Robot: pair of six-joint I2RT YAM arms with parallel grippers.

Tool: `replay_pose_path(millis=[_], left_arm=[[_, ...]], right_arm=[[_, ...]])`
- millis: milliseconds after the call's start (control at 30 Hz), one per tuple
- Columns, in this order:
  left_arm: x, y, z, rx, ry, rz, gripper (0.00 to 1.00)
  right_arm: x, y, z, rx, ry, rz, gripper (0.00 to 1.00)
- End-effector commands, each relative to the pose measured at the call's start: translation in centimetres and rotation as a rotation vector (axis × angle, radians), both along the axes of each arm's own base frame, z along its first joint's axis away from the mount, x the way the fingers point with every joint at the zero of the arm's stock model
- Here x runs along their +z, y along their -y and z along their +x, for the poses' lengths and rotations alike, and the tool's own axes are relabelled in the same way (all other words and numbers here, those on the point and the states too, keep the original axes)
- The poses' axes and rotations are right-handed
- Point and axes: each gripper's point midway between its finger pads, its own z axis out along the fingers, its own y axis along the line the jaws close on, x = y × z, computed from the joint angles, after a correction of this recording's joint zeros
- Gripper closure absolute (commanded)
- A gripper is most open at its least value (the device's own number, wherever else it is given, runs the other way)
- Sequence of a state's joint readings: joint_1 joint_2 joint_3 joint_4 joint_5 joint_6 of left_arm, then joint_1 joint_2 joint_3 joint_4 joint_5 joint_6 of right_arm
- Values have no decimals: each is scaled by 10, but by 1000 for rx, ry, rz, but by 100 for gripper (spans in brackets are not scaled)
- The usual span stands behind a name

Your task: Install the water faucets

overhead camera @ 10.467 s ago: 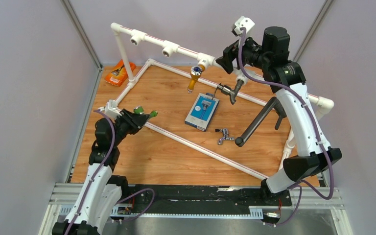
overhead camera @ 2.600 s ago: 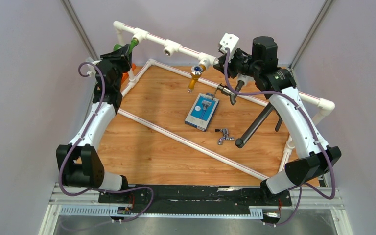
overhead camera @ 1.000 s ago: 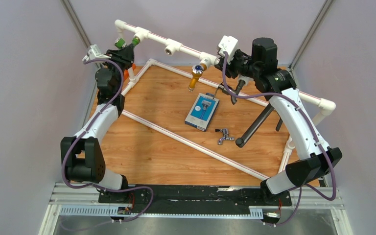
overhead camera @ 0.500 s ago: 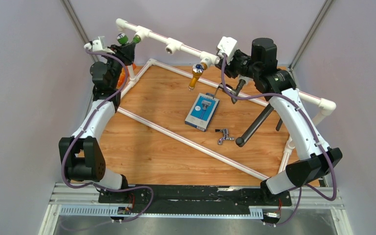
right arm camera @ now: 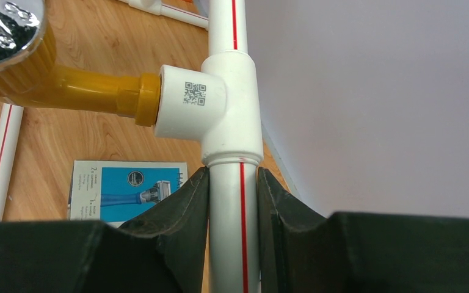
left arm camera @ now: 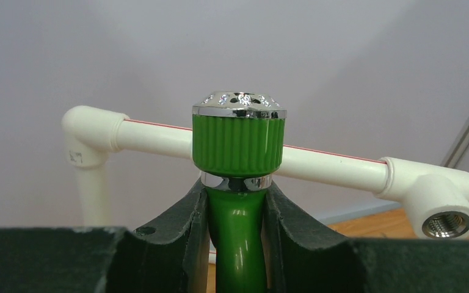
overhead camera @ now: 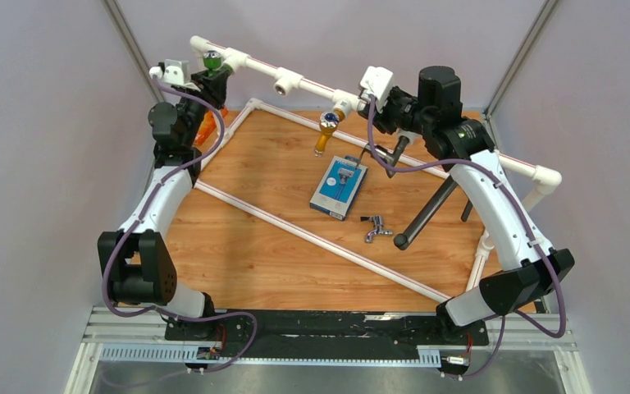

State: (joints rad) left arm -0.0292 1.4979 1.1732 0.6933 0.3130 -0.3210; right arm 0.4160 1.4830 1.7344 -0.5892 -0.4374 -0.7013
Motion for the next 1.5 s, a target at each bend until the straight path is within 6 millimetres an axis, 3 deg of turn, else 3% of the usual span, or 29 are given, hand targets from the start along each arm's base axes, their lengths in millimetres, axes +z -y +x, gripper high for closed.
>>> replay_pose_path(millis=[0,133,300,367,567,633,700,767,867,1067,1200,1367,1467], left_arm=[[-133,61,-4,-235,-344,112,100],[-137,56,-8,-208,-353,70,100],[-102,47,-27,-187,-348,-158,100],[-106,47,-35,-189,-401,-166,100],[-99,43,-83,-184,-425,-217,100],[-105,43,-96,-186,-453,-209,100],[-120,49,-108,-210,-506,-207,100],[-138,60,-122,-235,-560,-199,100],[-170,81,-139,-260,-629,-148,100],[-229,112,-166,-346,-770,-149,100],[-266,115,-175,-343,-879,-152,98],[-302,117,-181,-342,-1017,-158,74],[-317,115,-184,-325,-1054,-157,56]], right_arm=[[0,-48,-105,343,-191,70,100],[1,-47,-105,340,-184,69,100],[2,-45,-101,312,-183,71,100],[2,-46,-100,306,-182,76,100],[3,-44,-90,251,-183,91,99],[4,-43,-86,230,-179,95,92],[10,-42,-85,215,-170,111,81],[17,-41,-82,189,-161,135,56],[35,-36,-77,132,-123,186,30],[81,-15,-79,23,-9,320,1],[106,0,-85,-45,48,411,0],[143,27,-115,-81,139,509,0],[145,39,-132,-85,165,536,0]])
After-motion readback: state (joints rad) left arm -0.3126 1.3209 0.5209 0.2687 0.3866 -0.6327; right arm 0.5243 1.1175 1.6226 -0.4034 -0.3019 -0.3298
